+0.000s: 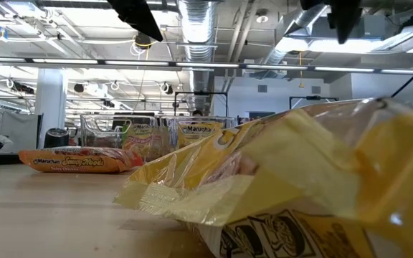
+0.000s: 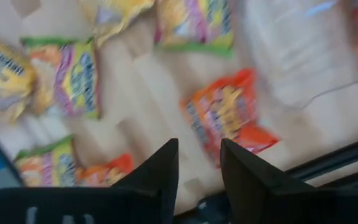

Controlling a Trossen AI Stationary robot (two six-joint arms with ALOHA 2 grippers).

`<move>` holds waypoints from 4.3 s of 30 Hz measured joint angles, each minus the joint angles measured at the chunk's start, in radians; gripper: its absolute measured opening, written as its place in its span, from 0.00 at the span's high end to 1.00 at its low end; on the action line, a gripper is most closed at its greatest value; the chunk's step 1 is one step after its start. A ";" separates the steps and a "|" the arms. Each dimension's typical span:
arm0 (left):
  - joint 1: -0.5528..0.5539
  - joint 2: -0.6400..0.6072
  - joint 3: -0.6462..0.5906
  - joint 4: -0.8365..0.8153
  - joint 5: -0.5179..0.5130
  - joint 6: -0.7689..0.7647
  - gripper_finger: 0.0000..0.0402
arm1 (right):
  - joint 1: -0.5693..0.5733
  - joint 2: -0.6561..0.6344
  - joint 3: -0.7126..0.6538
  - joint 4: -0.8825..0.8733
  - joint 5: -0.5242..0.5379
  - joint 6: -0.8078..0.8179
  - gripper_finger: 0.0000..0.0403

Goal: Sort Maruchan noodles
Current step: Put the orange noodle pack into the right transparent bin

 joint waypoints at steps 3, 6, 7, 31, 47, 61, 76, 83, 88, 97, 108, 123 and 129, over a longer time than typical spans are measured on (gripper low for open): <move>0.000 0.000 0.000 0.000 0.000 -0.013 0.72 | 0.018 -0.021 -0.062 0.001 -0.053 0.057 0.60; 0.000 0.000 0.000 0.000 0.004 -0.019 0.72 | 0.055 -0.031 -0.132 0.002 -0.097 0.118 0.54; 0.000 0.000 0.000 0.000 0.006 -0.019 0.72 | 0.070 -0.032 -0.157 0.001 -0.118 0.140 0.52; 0.000 0.000 0.000 0.000 0.008 -0.023 0.72 | 0.355 -0.014 -0.547 0.188 -0.373 0.427 0.40; 0.000 0.000 0.000 0.000 0.008 -0.023 0.72 | 0.442 -0.014 -0.719 0.476 -0.392 0.425 0.40; 0.001 0.000 0.000 0.000 0.008 -0.030 0.72 | 0.448 -0.014 -0.858 0.677 -0.438 0.484 0.40; 0.001 0.000 -0.001 0.000 0.008 -0.030 0.72 | 0.469 -0.014 -0.946 0.808 -0.467 0.538 0.42; 0.001 0.000 -0.001 0.000 0.008 -0.030 0.72 | 0.469 -0.014 -0.946 0.821 -0.467 0.543 0.61; 0.001 0.000 -0.001 0.001 0.008 -0.030 0.72 | 0.469 -0.014 -0.946 0.839 -0.467 0.554 0.84; 0.001 0.001 -0.001 0.002 0.008 -0.030 0.72 | 0.470 -0.014 -0.946 0.848 -0.464 0.617 0.99; 0.001 0.001 -0.001 0.009 0.007 -0.027 0.72 | 0.475 -0.014 -0.822 0.785 -0.320 0.568 0.99; 0.001 0.001 -0.001 0.008 0.008 -0.026 0.72 | 0.420 -0.014 -0.738 0.651 -0.069 0.531 0.99; 0.001 0.001 -0.001 0.003 0.007 -0.026 0.72 | 0.389 -0.014 -0.692 0.621 -0.030 0.501 0.99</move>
